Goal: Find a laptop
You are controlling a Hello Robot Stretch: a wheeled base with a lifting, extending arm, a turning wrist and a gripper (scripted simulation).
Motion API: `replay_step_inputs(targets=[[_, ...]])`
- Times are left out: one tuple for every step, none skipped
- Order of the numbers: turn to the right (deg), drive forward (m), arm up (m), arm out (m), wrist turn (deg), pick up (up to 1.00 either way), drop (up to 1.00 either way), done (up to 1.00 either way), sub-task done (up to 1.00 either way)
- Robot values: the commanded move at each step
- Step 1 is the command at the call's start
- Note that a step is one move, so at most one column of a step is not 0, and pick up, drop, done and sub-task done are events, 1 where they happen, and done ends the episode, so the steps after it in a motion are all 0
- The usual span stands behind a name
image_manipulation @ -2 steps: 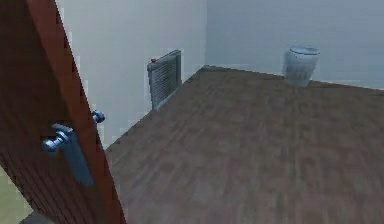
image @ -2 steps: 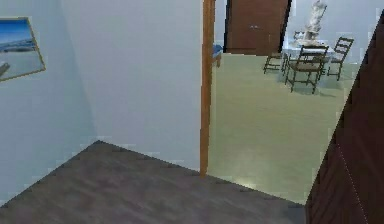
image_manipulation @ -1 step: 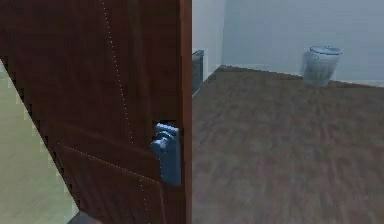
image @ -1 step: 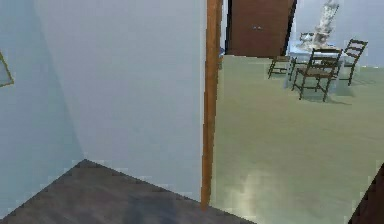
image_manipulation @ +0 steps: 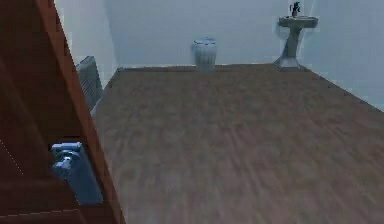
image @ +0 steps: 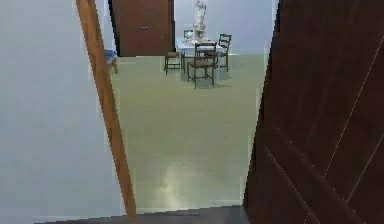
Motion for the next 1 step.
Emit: replay_step_inputs(targets=[[0.0, 1.0, 0.0, 0.0, 0.0, 0.0, 0.0, 0.0, 0.0]])
